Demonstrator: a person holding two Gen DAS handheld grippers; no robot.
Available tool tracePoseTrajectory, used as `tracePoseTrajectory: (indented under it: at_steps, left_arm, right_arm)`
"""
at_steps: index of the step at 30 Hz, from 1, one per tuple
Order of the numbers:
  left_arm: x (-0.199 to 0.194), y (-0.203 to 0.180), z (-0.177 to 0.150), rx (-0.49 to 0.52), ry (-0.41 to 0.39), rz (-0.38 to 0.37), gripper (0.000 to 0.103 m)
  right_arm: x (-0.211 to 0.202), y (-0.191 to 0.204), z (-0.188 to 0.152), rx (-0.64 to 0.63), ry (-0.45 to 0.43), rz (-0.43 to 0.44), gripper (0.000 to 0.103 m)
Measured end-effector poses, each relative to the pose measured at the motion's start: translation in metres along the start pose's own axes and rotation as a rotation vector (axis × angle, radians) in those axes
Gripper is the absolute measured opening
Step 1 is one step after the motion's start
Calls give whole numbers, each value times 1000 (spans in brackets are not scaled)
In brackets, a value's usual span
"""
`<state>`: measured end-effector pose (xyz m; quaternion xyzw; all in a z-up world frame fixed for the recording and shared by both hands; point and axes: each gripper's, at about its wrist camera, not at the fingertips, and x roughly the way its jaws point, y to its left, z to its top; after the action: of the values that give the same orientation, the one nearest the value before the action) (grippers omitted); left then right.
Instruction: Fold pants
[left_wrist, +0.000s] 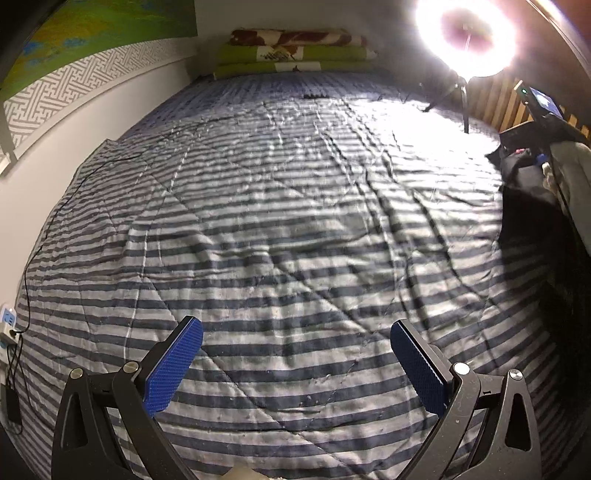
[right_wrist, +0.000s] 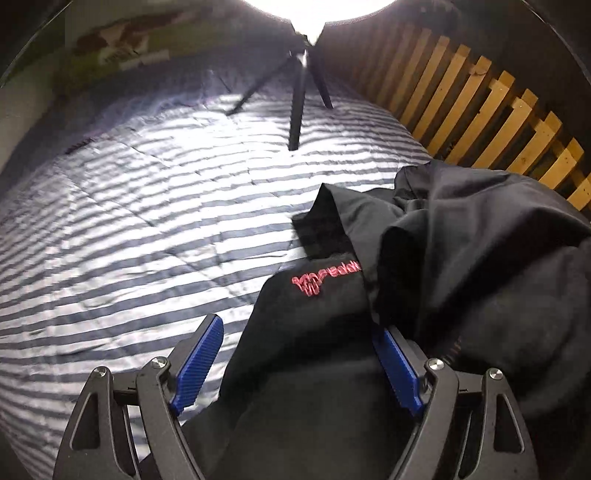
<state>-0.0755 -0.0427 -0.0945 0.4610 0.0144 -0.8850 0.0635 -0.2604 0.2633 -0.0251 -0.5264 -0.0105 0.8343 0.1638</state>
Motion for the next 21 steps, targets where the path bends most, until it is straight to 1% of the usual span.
tracePoseTrajectory:
  at_steps: [1,2,3,4,5,6,8,9,11,13,15,16,18,21]
  left_arm:
    - [2,0,-1,-2,2,2,103]
    - [4,0,-2,-2,5,0,103]
    - [5,0,-2,-4,10,-5,103]
    - [5,1,-4,-8,13,-13,103]
    - [6,2,-4,-11,17,-26,103]
    - [6,1,-5,-10,21,-34,103]
    - [5,2,-6,-7,22,-37,103]
    - [4,1,-7,-4,21,-35,103]
    - [2,2,-8,1,18,-32,103]
    - [1,2,-9,12,15,-19,103]
    - [-1,4,-11,13,15,-18,103]
    - [-2,4,-11,12,16,-23,103]
    - [-4,4,-13,18,13,-25,103]
    - [-12,4,-13,22,-7,-25,103]
  right_arm:
    - [6,5,0,-22,2,-24,79]
    - [11,10,-1,-47,-1,-47,71]
    - [16,16,-2,-79,-4,-73,41]
    - [21,22,-4,-108,3,-78,26]
    - [24,25,-6,-111,16,-56,13]
    - [24,25,-8,-104,9,-48,11]
    - [13,24,-10,-89,-35,-9,6]
    - [0,20,-12,-71,-64,34,5]
    - [-20,10,-12,-28,-86,123,4]
    - [-50,-5,-10,15,-121,224,4]
    - [-76,-16,-8,39,-152,273,3]
    - [-97,-25,-9,56,-180,313,3]
    - [-123,-35,-10,71,-217,358,3]
    - [-176,-35,-17,30,-290,383,3]
